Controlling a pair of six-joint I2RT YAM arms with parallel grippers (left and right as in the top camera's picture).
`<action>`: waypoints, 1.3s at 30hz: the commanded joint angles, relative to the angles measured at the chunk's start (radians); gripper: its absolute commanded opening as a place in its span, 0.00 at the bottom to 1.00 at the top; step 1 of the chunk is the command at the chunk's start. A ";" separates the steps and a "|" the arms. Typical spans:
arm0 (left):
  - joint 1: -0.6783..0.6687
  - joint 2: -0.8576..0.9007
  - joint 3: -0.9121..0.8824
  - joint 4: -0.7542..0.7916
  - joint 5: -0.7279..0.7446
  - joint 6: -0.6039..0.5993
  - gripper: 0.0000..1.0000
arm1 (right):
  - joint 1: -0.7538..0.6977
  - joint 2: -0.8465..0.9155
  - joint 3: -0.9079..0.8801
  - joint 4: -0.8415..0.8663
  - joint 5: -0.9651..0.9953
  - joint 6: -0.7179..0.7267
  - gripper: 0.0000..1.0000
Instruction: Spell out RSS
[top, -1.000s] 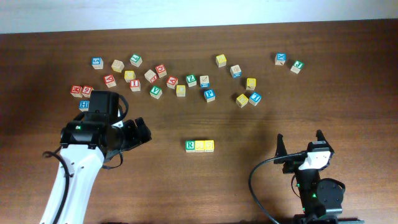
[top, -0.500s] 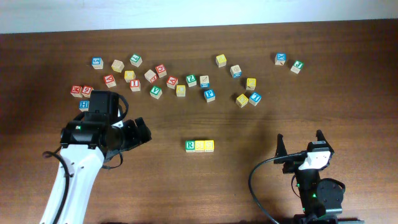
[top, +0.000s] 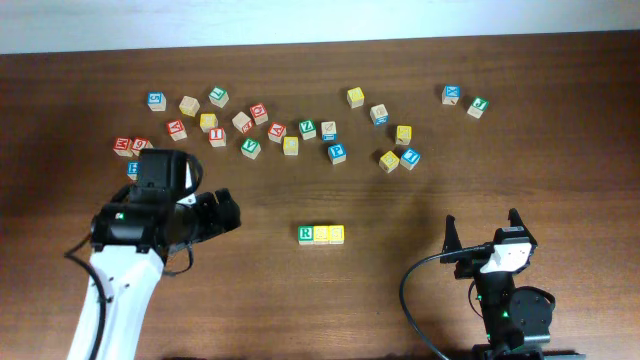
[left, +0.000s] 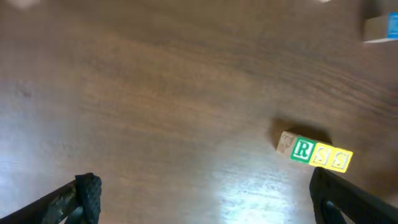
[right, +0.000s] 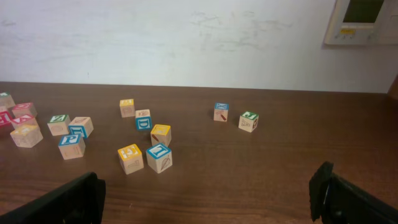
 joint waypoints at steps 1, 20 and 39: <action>0.003 -0.131 -0.065 0.117 0.069 0.240 0.99 | -0.006 -0.011 -0.005 -0.006 0.009 -0.006 0.98; 0.005 -1.077 -0.797 0.623 0.137 0.439 0.99 | -0.006 -0.011 -0.005 -0.006 0.009 -0.006 0.98; 0.176 -1.228 -1.051 0.958 -0.008 0.263 0.99 | -0.006 -0.011 -0.005 -0.005 0.009 -0.006 0.98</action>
